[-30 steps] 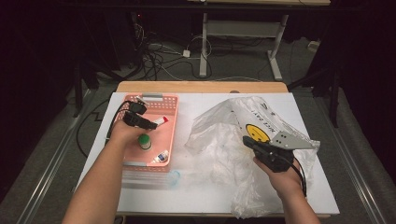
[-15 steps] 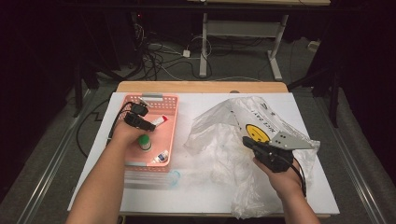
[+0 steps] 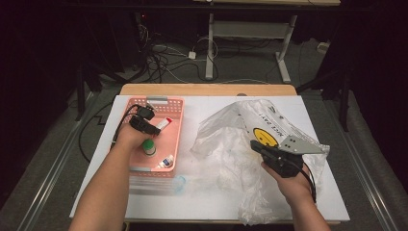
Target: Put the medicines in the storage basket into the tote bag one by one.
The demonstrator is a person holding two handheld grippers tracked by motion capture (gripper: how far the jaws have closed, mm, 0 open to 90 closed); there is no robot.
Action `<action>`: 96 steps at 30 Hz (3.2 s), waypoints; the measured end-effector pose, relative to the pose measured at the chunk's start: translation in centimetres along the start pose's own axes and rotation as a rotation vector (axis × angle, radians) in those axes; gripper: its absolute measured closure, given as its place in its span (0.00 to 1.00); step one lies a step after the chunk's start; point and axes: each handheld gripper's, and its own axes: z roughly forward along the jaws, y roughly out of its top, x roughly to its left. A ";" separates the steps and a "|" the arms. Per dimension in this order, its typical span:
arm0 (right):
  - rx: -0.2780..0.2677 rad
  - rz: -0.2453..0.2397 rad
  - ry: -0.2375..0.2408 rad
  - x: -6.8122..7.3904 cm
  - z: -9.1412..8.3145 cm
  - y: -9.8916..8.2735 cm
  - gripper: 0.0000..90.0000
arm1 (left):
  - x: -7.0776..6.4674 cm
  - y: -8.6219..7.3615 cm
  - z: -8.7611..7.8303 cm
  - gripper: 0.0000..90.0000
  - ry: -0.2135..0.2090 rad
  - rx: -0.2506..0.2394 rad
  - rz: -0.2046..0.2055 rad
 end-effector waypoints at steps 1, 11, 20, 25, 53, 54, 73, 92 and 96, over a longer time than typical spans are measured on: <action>0.000 -0.001 0.000 0.0 0.0 0.0 1.00 | 0.0 0.0 0.0 0.74 0.000 0.000 -0.002; -0.005 0.004 -0.002 -0.3 -0.1 0.0 1.00 | -0.1 -0.1 -0.9 0.74 0.004 -0.025 -0.016; -0.008 0.003 -0.001 -0.2 -0.1 0.0 1.00 | -0.2 -0.5 -2.8 0.74 -0.001 -0.080 -0.030; -0.012 0.002 -0.002 -0.1 -0.3 0.1 1.00 | -0.8 -1.1 -4.0 0.74 -0.003 -0.139 -0.036; -0.029 0.009 0.006 -0.2 -0.6 0.3 1.00 | -3.2 -7.2 -9.0 0.74 -0.015 -0.364 -0.054; -0.027 0.006 0.005 -0.3 -0.6 0.3 1.00 | -3.5 -7.3 -9.1 0.74 -0.010 -0.369 -0.047; -0.020 0.002 0.015 0.0 -0.4 0.2 1.00 | -7.5 -9.6 -9.1 0.74 -0.049 -0.459 0.017; -0.017 -0.002 0.009 0.1 -0.5 0.2 1.00 | -10.2 -9.8 -9.7 0.74 -0.126 -0.500 0.070; -0.023 0.001 0.009 0.1 -0.6 0.3 1.00 | -11.0 -9.8 -9.9 0.74 -0.134 -0.509 0.088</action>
